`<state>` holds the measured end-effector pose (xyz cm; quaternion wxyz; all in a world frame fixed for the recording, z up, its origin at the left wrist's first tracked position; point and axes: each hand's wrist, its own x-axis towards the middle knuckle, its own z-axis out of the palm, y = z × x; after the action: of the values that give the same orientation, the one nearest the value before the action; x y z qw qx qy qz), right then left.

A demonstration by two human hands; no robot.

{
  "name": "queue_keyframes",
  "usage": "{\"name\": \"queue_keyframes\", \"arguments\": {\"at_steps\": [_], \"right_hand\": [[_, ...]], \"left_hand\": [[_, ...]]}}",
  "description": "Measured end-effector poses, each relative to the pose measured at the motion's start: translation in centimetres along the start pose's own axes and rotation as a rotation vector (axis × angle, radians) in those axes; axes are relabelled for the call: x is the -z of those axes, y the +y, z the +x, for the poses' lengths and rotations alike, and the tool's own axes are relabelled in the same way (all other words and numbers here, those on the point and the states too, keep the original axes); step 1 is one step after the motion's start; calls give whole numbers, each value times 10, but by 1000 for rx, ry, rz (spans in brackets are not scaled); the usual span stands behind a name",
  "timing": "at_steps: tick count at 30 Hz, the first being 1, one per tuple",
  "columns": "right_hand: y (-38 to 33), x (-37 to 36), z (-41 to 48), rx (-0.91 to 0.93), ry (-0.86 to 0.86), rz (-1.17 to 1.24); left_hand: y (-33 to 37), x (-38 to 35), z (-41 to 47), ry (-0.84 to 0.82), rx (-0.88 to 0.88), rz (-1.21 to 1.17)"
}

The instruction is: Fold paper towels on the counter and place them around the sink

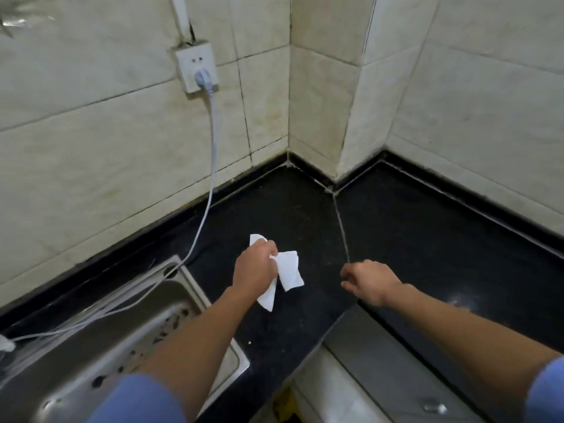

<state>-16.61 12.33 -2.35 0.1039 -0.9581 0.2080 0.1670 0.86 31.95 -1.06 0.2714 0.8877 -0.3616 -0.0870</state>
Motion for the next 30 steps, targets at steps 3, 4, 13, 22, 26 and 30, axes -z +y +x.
{"name": "queue_keyframes", "arguments": {"at_steps": [3,4,13,22,26,30], "right_hand": [[4,-7,20,-24,-17,8],[2,-10,28,-24,-28,11],[-13,-36,77,1,-146,129],[-39,-68,110,22,-274,146],[-25,-79,121,71,-341,190],[-3,-53,137,67,-264,359]], "left_hand": [[-8,-29,11,-110,23,-2],[-14,-38,14,-173,25,10],[-72,-65,24,-326,177,-133],[-89,-84,53,-421,425,181],[-83,-98,49,-428,523,173],[-89,-90,44,-297,527,-14]]}}
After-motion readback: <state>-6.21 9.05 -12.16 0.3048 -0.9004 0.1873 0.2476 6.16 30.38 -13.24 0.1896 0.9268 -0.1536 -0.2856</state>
